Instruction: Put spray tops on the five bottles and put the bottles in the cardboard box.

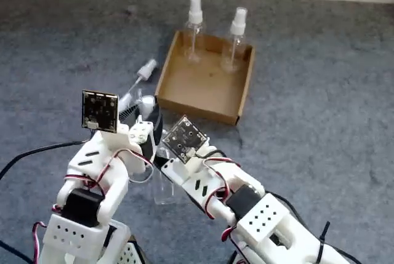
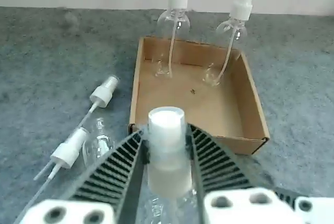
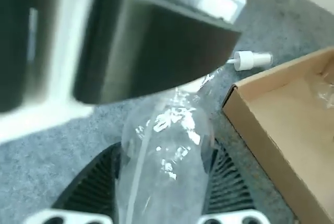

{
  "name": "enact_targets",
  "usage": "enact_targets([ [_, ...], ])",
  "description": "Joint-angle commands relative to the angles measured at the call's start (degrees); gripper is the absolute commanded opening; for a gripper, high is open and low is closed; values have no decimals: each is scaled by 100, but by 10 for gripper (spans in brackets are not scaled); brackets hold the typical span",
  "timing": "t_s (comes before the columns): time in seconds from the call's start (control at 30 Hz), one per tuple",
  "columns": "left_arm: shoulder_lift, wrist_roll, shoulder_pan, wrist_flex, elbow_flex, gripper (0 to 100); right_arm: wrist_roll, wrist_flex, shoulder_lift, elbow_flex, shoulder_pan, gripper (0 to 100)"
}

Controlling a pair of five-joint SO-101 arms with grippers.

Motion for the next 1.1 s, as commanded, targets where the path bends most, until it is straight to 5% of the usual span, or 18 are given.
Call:
enact_targets([
  [0.0,22,-70,154,-18,84,4,44,-110,-268,-136,127,4],
  [0.63,13,-79,154,-9,-66,22,-422,-145,-1745,330,593,4],
  [0.87,13,-79,154,-9,-189,66,-519,-892,-1745,752,602,4],
  [1.07,4,-853,145,-9,-303,84,-519,-884,-1745,752,602,4],
])
